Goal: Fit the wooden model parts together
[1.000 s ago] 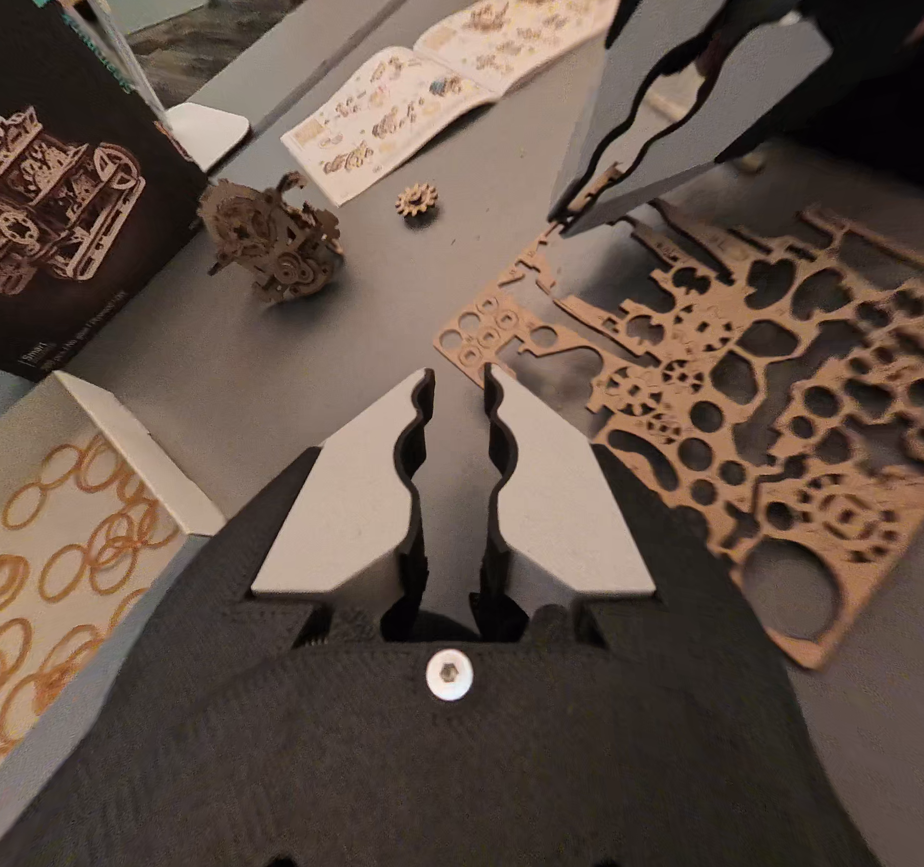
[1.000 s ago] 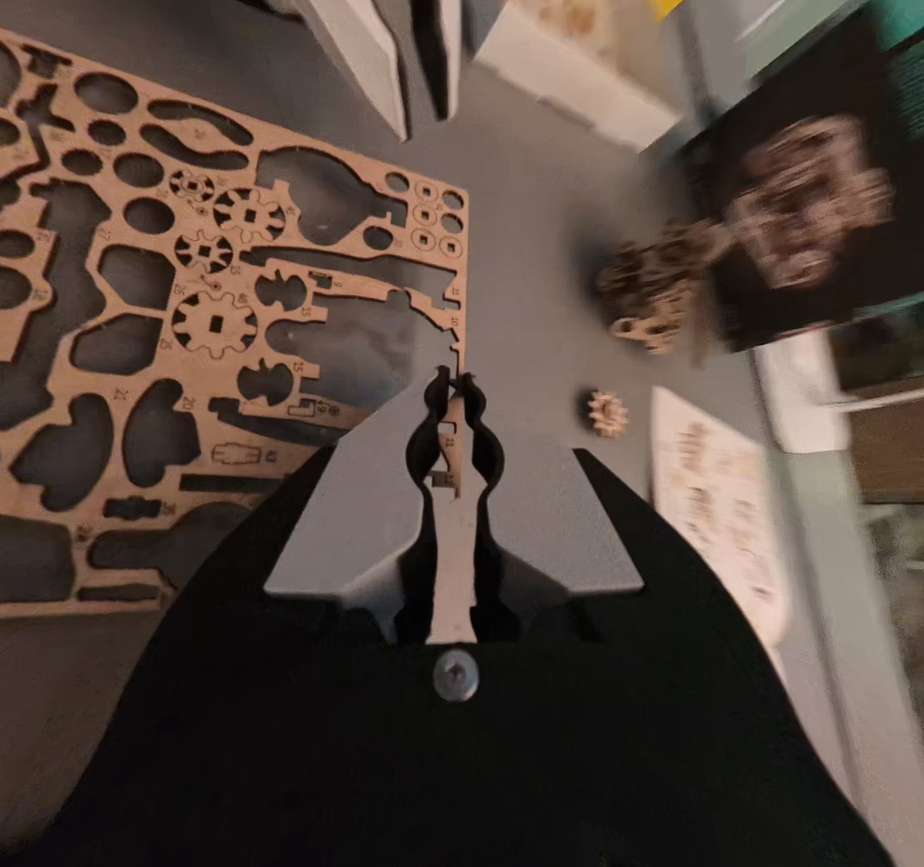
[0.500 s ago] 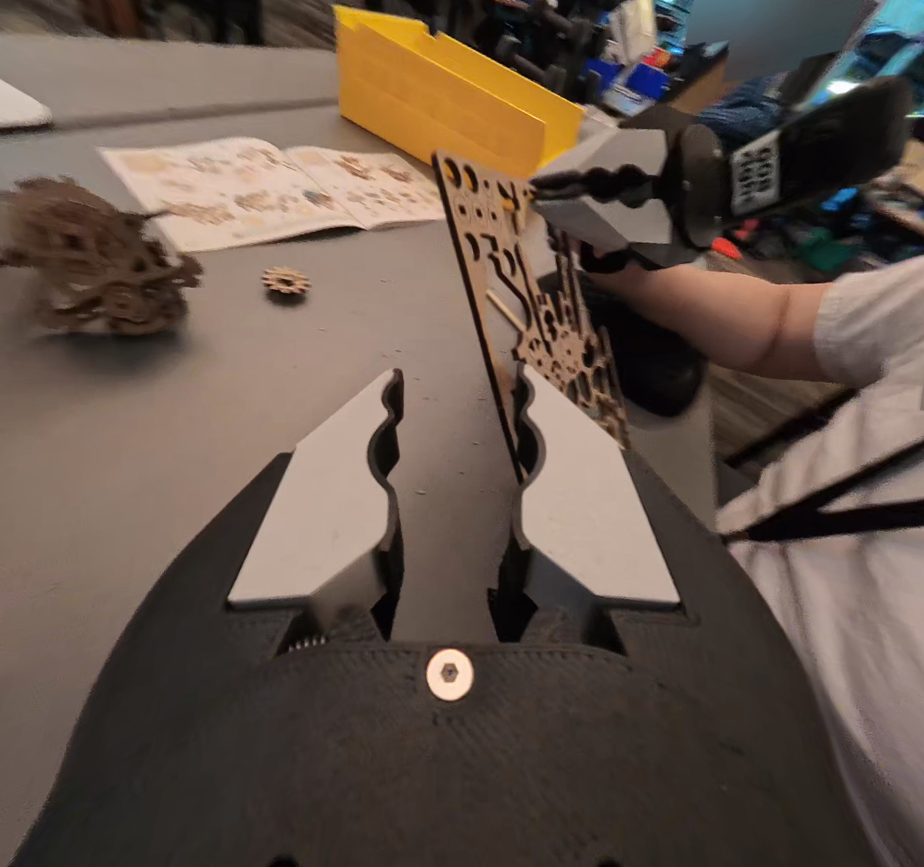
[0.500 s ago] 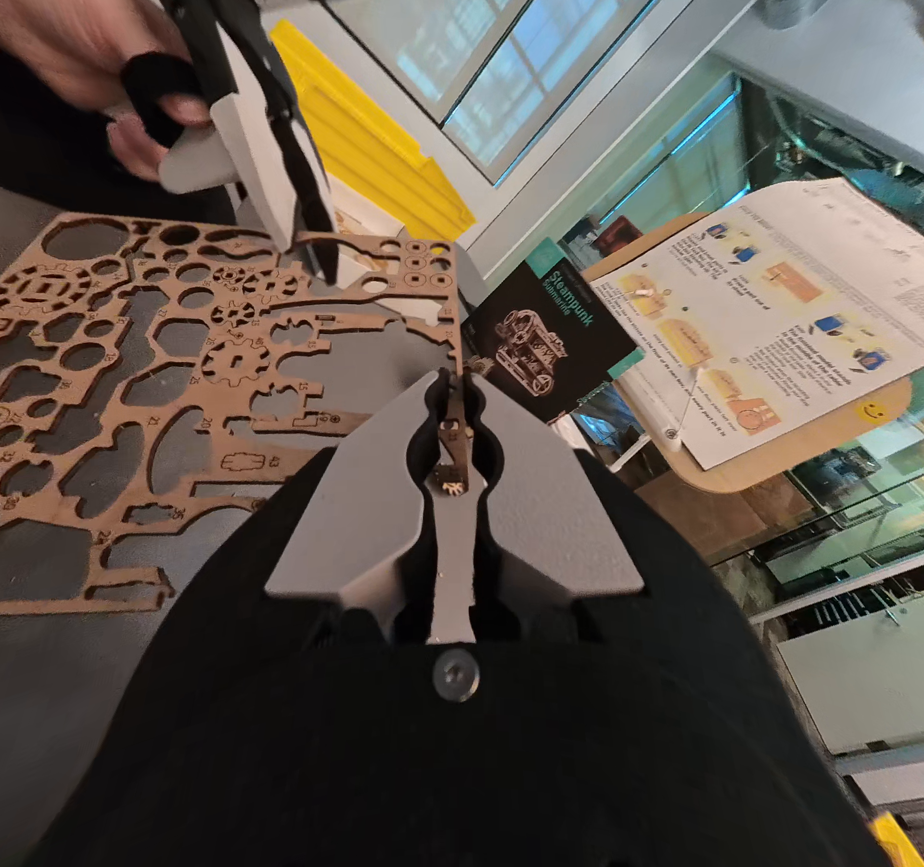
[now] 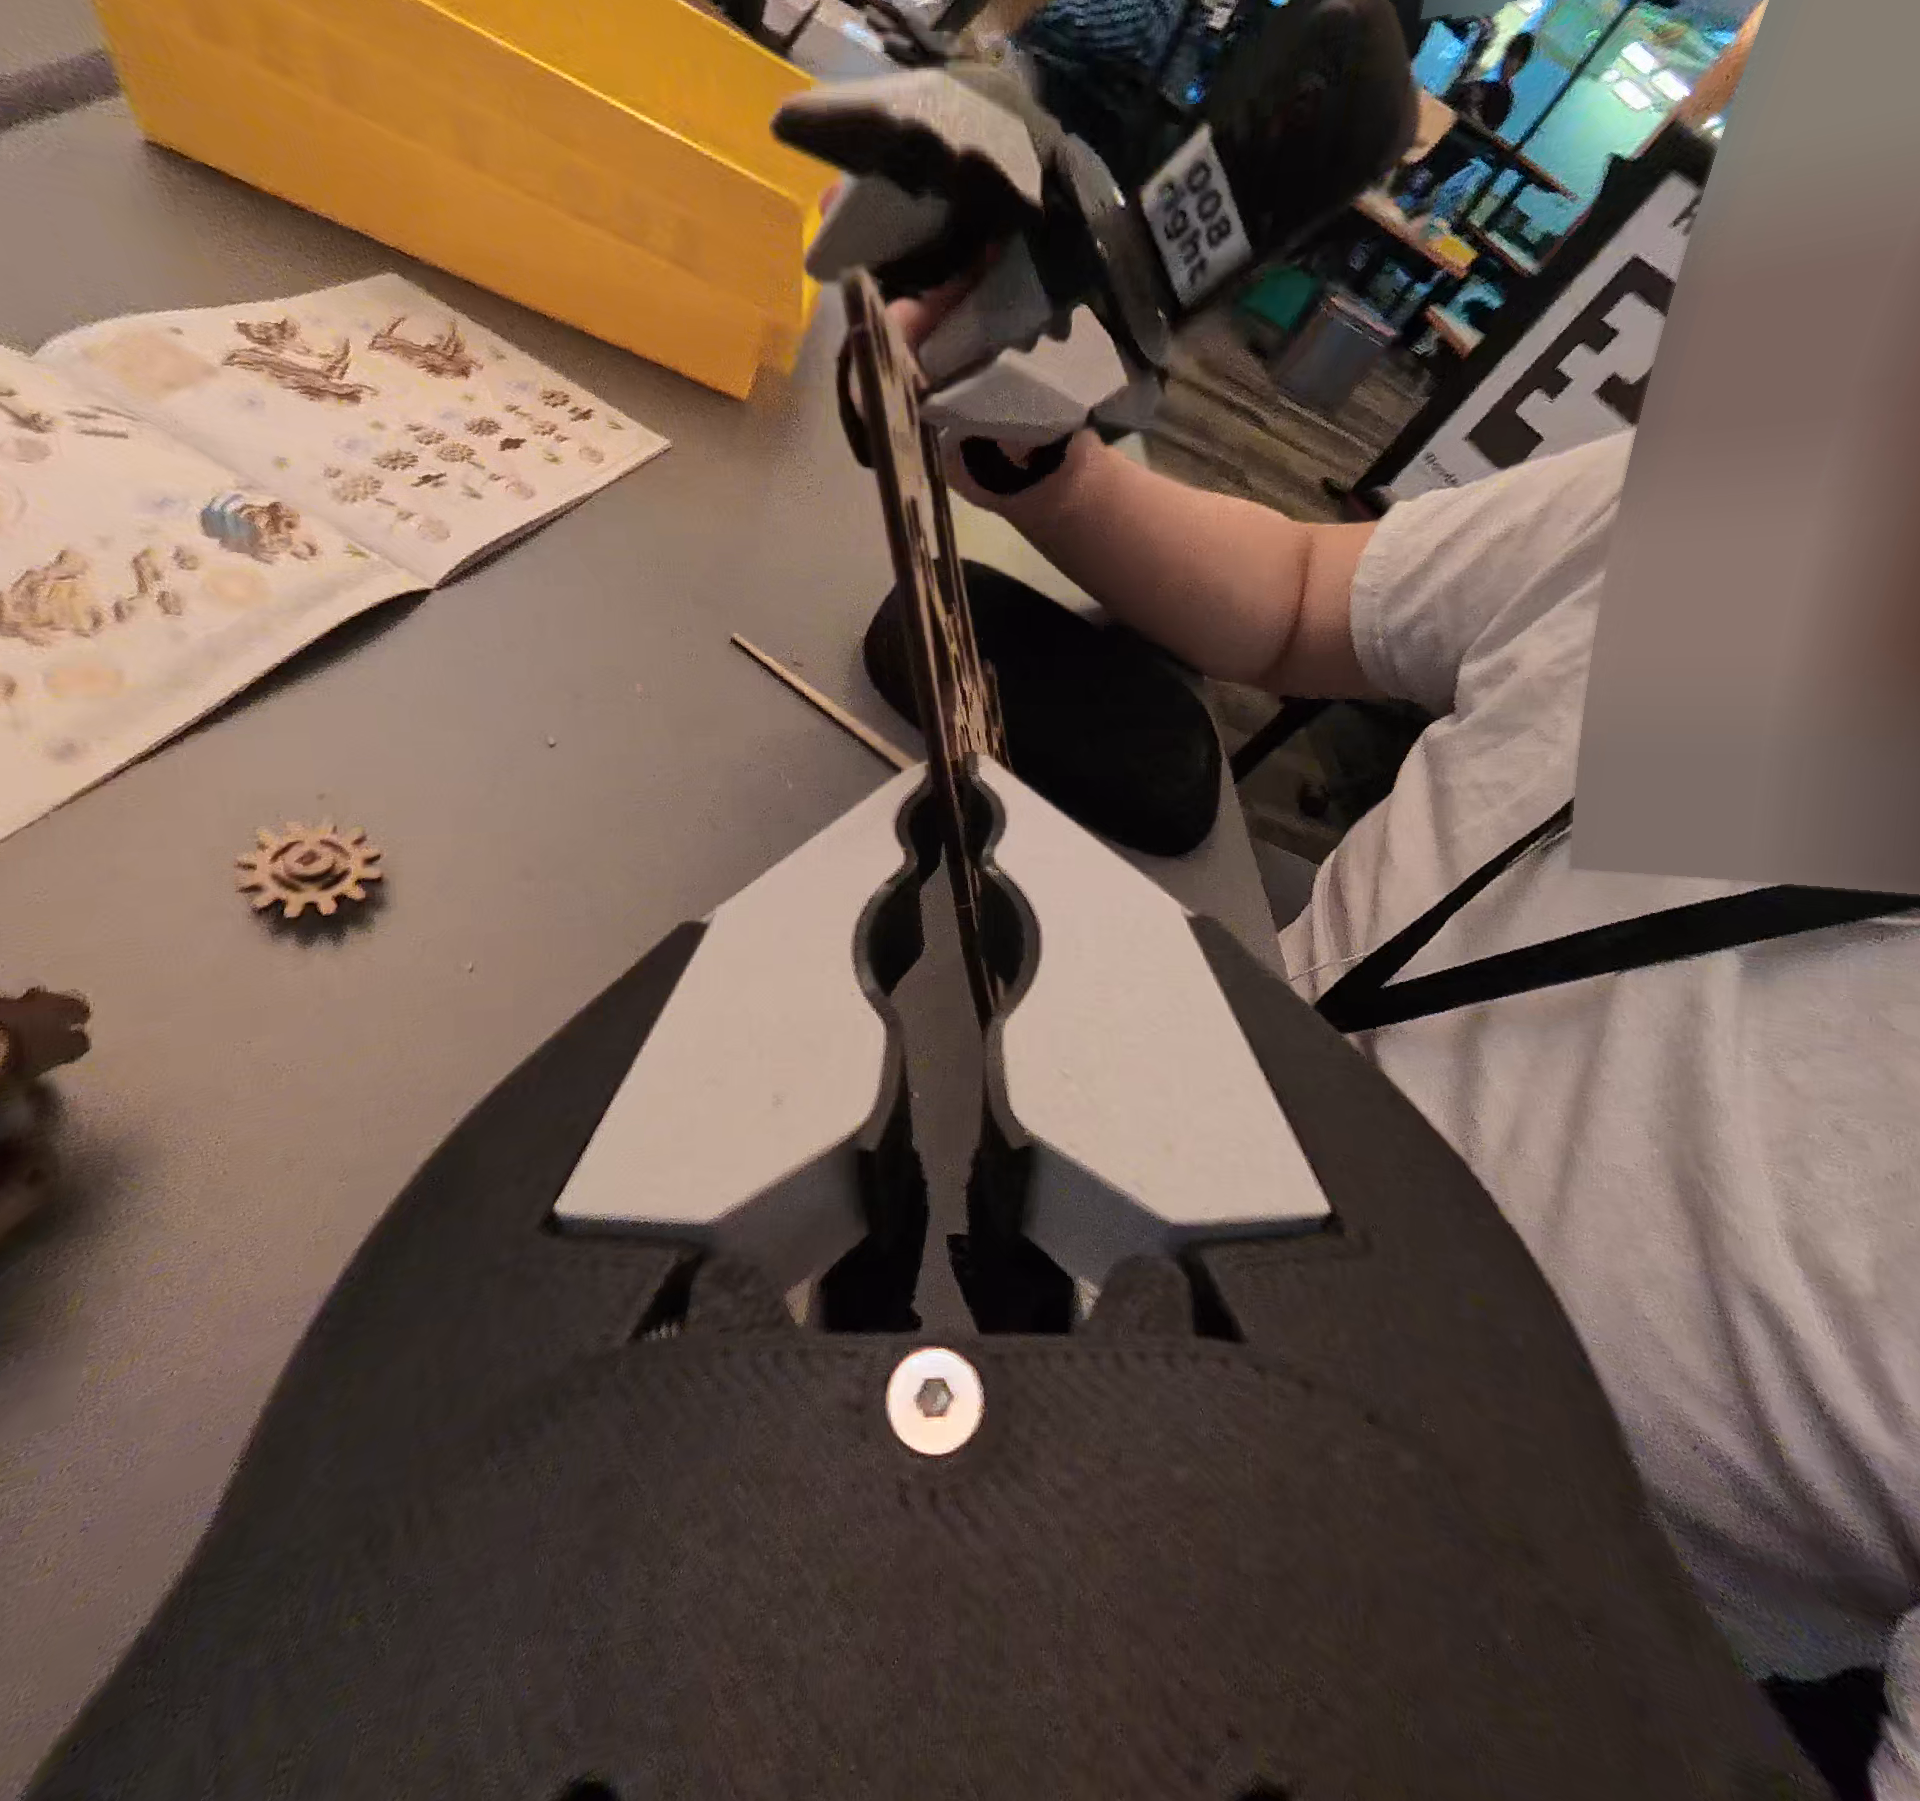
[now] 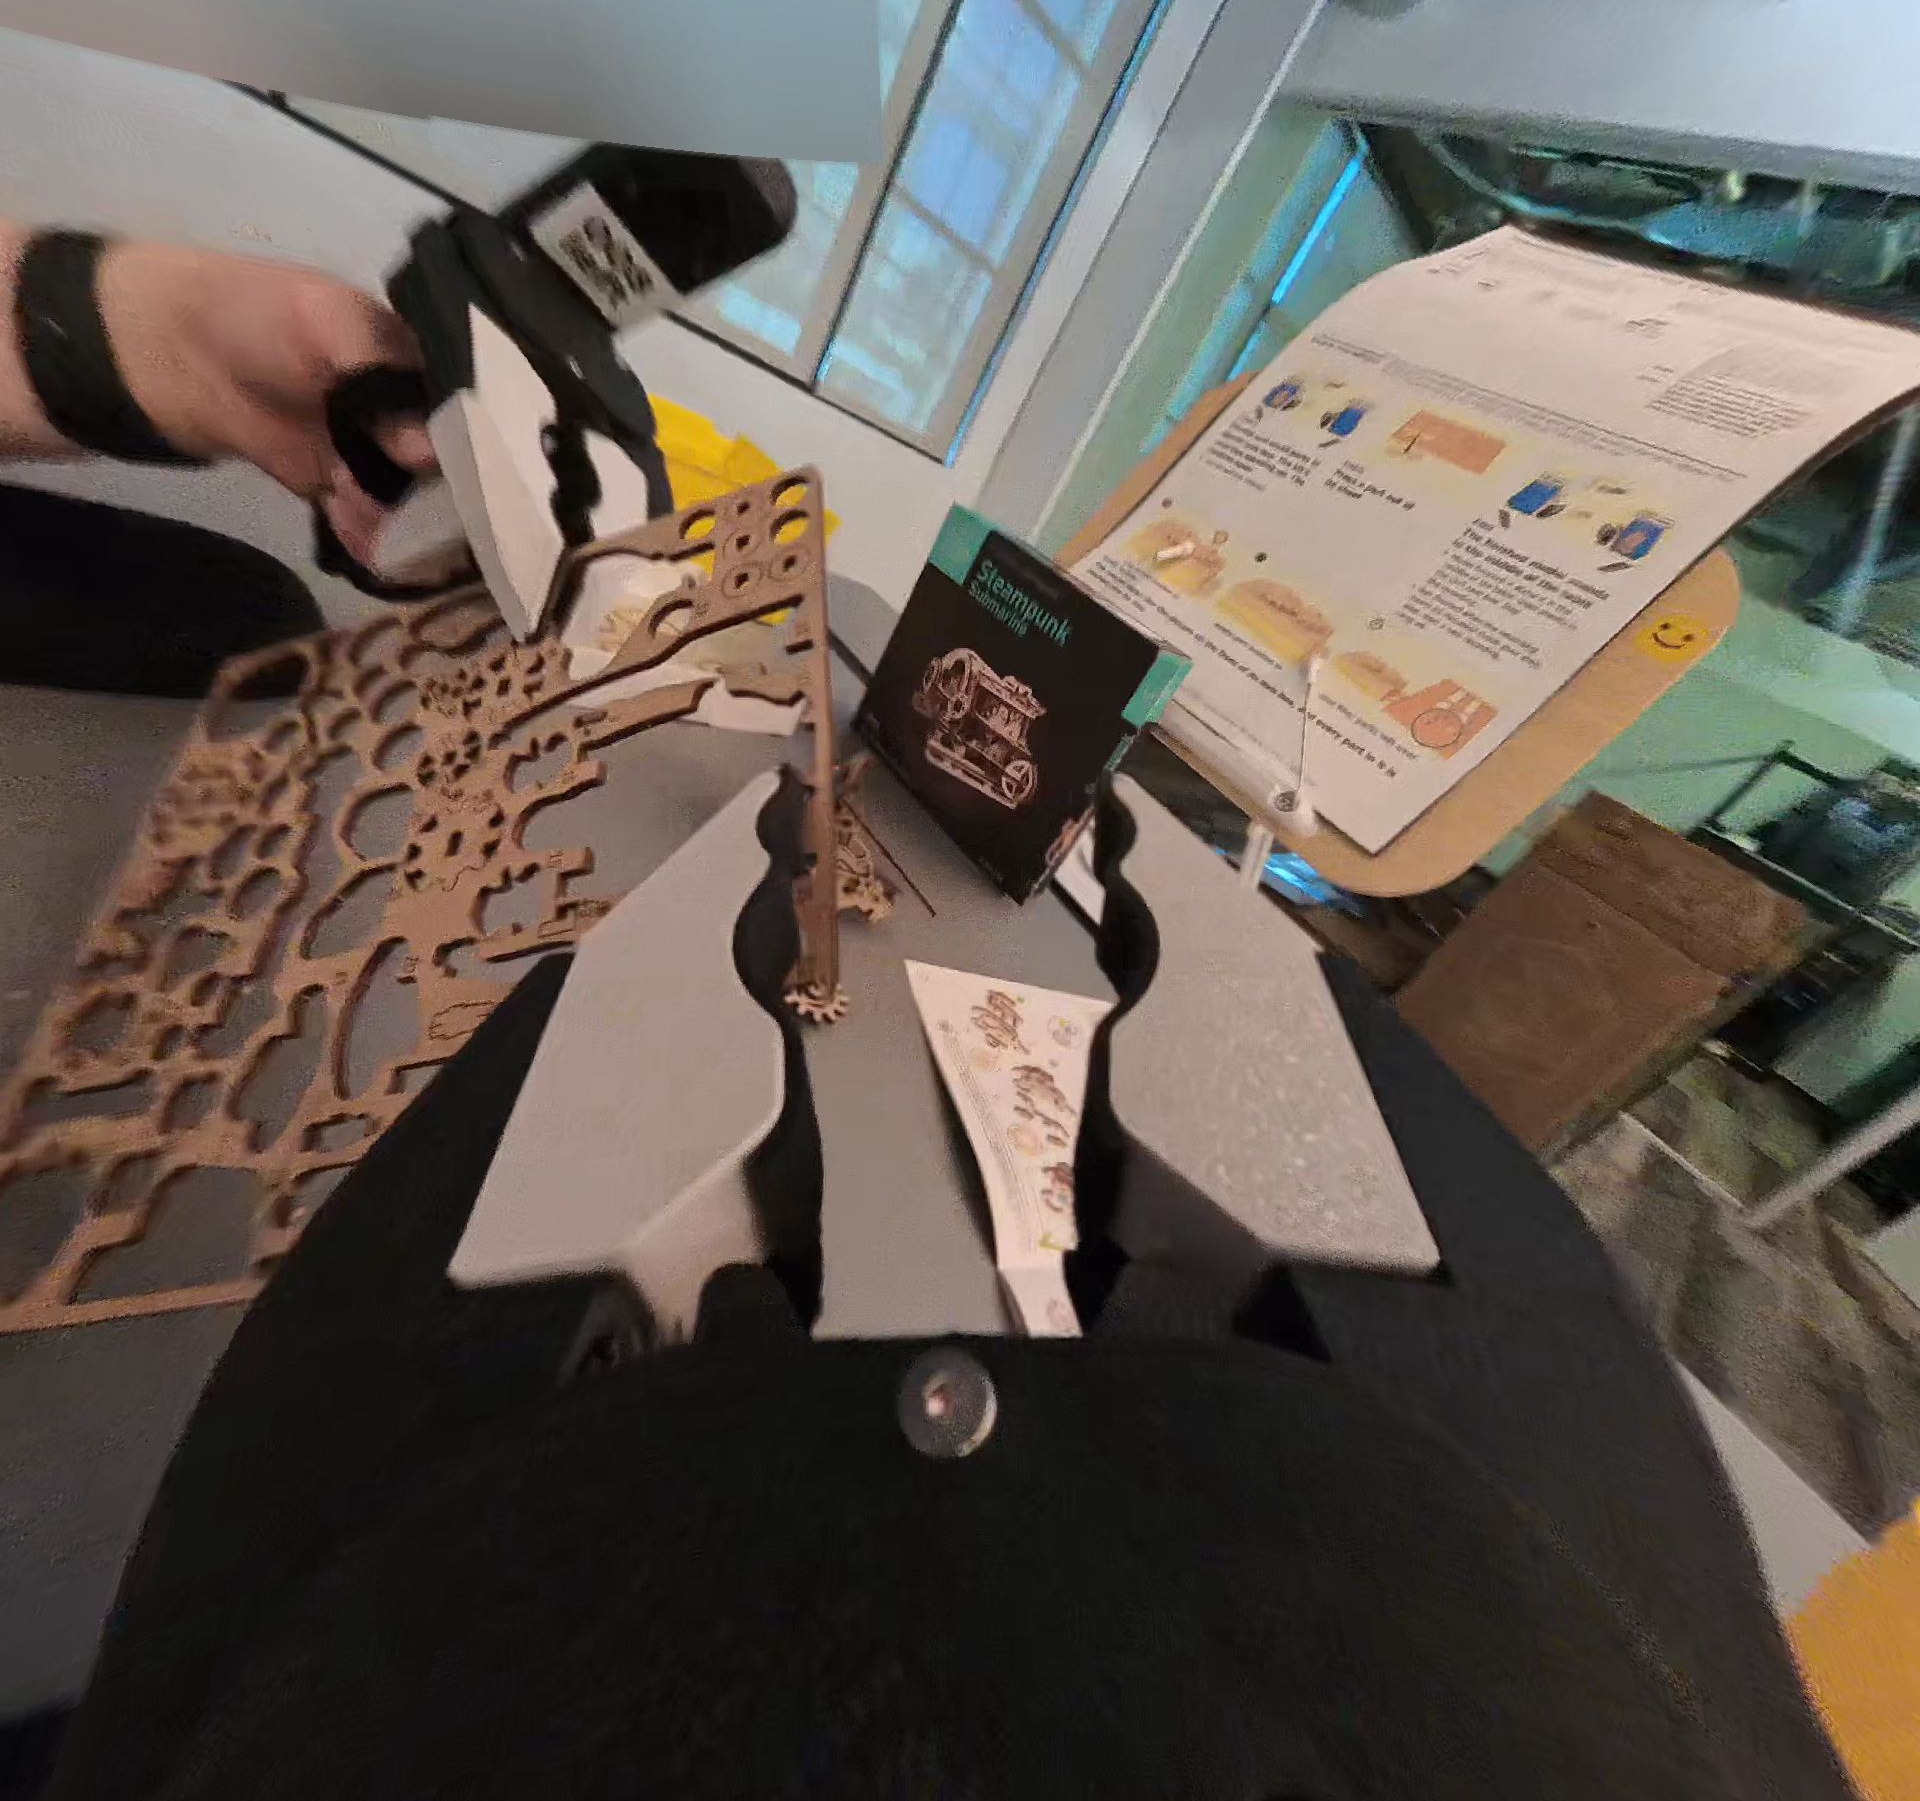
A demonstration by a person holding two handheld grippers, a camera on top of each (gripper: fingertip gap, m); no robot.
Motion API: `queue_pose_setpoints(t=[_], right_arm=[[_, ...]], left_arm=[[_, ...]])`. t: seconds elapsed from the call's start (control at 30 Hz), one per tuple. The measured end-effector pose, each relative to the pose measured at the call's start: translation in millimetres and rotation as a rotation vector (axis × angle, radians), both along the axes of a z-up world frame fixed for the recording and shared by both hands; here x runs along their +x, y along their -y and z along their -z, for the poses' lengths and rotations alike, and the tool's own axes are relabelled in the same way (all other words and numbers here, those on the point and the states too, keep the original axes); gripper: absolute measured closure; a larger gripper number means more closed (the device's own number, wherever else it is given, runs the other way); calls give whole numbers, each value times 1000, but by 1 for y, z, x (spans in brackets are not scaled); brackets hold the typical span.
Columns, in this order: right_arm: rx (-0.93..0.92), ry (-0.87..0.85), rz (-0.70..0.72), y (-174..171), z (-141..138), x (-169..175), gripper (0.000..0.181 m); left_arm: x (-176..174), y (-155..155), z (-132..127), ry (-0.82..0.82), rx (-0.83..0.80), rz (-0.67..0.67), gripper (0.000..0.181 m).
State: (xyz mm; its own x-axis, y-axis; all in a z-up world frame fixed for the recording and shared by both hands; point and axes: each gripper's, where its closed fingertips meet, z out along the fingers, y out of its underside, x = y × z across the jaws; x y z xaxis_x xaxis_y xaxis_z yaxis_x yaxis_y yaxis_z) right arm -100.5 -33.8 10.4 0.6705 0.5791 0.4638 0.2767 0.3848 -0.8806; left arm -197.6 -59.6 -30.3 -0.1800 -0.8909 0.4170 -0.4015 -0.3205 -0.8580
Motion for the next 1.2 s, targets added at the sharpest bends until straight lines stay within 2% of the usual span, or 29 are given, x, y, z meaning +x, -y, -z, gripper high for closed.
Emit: queue_pose_setpoints(t=[0.1,0.17,0.2,0.3,0.4,0.43,0.5,0.53,0.6,0.67,0.77,0.83,0.93,1.07,1.13,1.2], right_arm=[[-65,-91,-226,21,-15,11,136],[-120,-187,-301,24,-24,23,136],[-140,-242,-314,22,-29,31,137],[-229,-405,-240,-1,-29,59,142],[-476,-483,-235,-21,0,56,150],[-583,-491,-301,-20,12,44,159],[-757,-484,-452,-9,31,18,158],[-811,-455,-455,-9,43,10,159],[-812,-329,-348,-16,70,3,158],[-816,-251,-340,-12,82,-7,148],[-916,-262,-399,-4,90,-18,158],[-948,-250,-362,-9,99,-17,161],[-937,-326,-292,-23,96,-5,159],[-971,-471,-432,-15,73,-5,149],[-1030,-460,-489,-7,76,-15,147],[-1062,-395,-476,-3,89,-25,147]], left_arm=[[3,-6,6,21,-85,14,181],[0,-13,15,43,-129,-4,181],[-3,-15,19,57,-148,-17,181],[-12,-23,19,117,-127,-67,181],[-12,-33,11,180,-87,-129,181],[-11,-35,12,179,-76,-141,181],[-11,-38,15,181,-73,-162,181],[-10,-36,14,187,-95,-154,181],[-10,-36,14,188,-114,-159,181],[-10,-35,16,180,-100,-162,180],[-9,-35,14,194,-125,-169,181],[-8,-37,17,186,-131,-183,181],[-8,-39,18,179,-141,-195,181],[-9,-45,20,181,-159,-218,181],[-9,-45,20,183,-167,-222,181],[-8,-44,20,182,-170,-215,181]])
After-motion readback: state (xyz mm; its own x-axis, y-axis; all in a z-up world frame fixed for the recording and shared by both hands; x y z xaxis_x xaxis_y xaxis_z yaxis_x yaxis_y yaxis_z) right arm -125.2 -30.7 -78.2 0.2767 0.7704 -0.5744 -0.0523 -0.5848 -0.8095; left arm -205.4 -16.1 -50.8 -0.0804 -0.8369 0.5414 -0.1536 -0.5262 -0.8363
